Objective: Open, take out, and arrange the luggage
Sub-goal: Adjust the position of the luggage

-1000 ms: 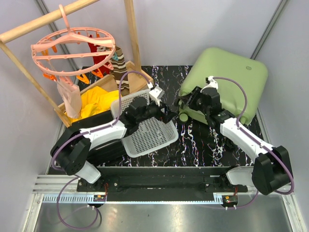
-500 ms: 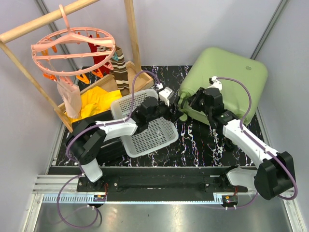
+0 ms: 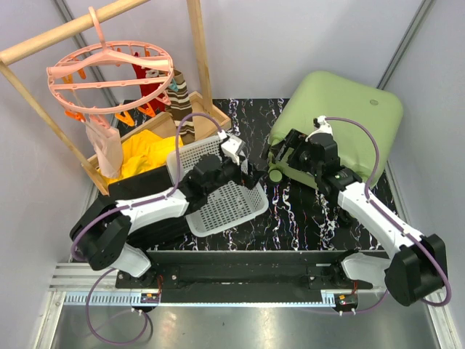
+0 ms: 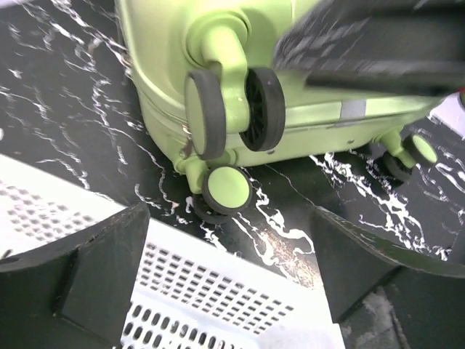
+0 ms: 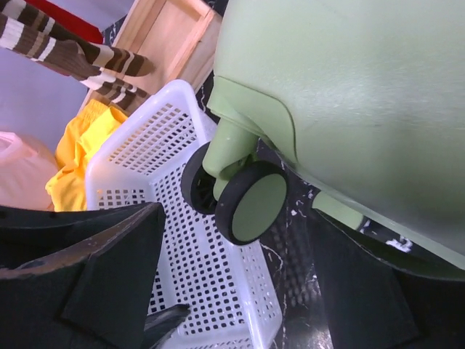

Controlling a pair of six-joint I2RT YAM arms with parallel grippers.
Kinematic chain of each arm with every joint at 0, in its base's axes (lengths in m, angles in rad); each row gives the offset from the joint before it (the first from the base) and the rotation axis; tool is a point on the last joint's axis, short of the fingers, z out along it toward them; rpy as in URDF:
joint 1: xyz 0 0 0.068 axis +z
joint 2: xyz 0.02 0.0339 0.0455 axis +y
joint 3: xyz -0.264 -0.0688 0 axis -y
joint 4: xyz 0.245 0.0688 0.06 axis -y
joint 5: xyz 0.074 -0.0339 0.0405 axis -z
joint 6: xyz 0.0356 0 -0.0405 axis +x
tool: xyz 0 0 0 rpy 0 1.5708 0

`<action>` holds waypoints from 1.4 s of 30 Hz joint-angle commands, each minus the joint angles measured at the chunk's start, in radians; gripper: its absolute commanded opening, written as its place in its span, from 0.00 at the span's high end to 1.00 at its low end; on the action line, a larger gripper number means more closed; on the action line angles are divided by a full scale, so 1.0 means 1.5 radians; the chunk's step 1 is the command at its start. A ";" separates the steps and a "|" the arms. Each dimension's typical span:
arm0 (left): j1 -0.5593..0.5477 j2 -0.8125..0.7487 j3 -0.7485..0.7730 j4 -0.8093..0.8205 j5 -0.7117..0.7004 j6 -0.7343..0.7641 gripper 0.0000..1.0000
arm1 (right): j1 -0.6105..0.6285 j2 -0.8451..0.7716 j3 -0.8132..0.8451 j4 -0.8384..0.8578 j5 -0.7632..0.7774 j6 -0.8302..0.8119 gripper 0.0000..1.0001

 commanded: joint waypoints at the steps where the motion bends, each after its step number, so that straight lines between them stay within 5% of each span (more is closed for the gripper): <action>1: 0.029 -0.054 -0.034 0.034 -0.025 -0.009 0.02 | 0.011 0.032 -0.003 0.069 -0.049 0.040 0.11; 27: 0.046 -0.120 -0.076 0.003 0.002 0.002 0.01 | 0.073 0.178 0.083 0.021 0.181 0.141 0.11; 30: 0.045 -0.108 -0.070 0.006 0.009 0.006 0.01 | 0.073 0.179 0.081 0.022 0.182 0.136 0.24; 35: 0.015 -0.073 -0.038 0.011 0.010 0.024 0.01 | 0.073 0.139 0.060 0.022 0.216 0.112 0.58; 42: -0.005 0.005 0.025 0.050 0.040 -0.001 0.01 | 0.073 0.069 0.033 -0.003 0.260 0.073 0.84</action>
